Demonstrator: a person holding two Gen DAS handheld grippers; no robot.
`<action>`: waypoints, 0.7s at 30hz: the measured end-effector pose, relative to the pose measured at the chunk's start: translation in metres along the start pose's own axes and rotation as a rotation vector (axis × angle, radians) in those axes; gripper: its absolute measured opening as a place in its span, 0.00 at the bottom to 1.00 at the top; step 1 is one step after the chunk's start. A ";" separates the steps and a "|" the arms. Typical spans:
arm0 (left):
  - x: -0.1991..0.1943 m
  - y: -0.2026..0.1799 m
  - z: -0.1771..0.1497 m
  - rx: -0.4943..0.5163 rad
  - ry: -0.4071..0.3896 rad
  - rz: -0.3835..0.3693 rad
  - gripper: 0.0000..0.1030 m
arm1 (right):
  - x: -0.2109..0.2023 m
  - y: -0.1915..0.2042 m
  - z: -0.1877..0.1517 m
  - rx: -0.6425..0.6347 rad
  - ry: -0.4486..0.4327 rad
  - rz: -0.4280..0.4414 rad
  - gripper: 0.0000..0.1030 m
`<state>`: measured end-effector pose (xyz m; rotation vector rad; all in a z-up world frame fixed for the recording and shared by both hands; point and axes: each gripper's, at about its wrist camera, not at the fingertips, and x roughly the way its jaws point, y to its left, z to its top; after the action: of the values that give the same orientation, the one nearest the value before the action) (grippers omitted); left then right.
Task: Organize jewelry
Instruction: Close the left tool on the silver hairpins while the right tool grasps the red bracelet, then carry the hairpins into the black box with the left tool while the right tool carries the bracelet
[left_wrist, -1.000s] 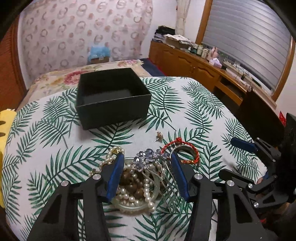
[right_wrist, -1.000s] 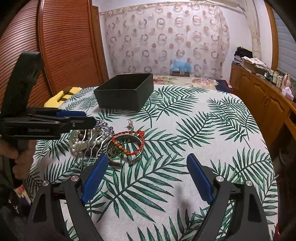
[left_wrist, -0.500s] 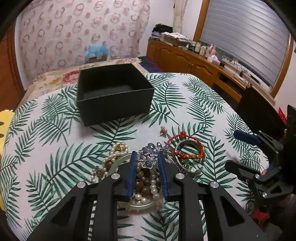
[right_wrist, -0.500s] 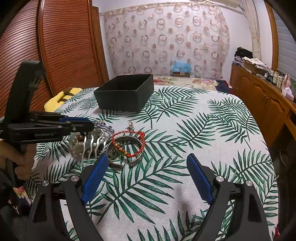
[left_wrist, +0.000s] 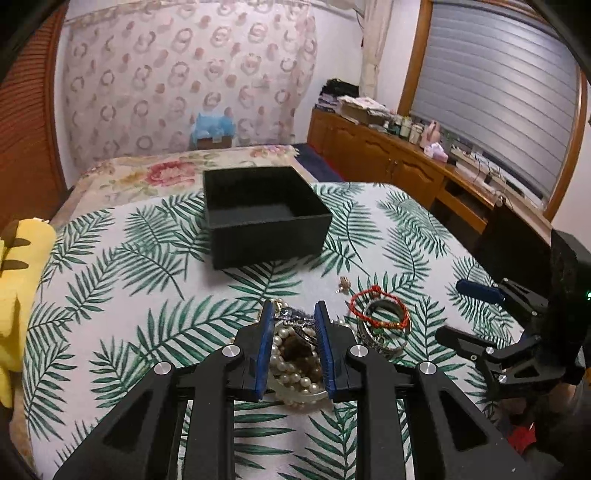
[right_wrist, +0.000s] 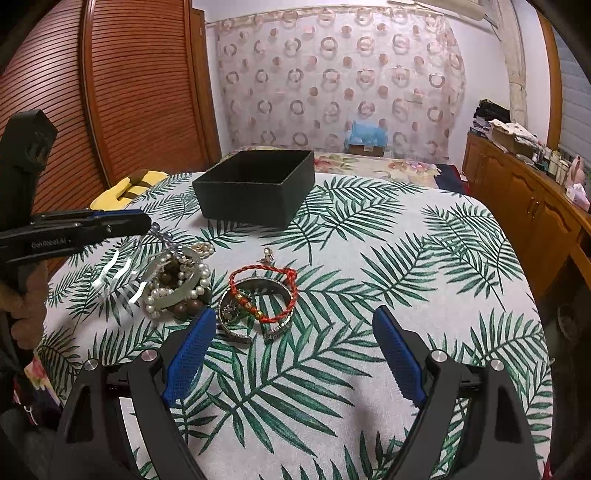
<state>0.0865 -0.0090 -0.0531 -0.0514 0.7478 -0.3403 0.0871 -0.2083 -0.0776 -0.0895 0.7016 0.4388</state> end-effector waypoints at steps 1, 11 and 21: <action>-0.002 0.001 0.001 -0.003 -0.008 0.003 0.20 | 0.001 0.001 0.002 -0.007 0.002 0.004 0.86; -0.016 -0.006 0.006 0.034 -0.064 0.031 0.20 | 0.037 -0.005 0.018 -0.045 0.100 0.083 0.54; -0.014 -0.016 0.013 0.079 -0.096 0.048 0.20 | 0.077 -0.023 0.031 0.044 0.230 0.186 0.27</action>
<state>0.0813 -0.0202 -0.0319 0.0243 0.6388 -0.3190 0.1675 -0.1949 -0.1052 -0.0329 0.9495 0.5967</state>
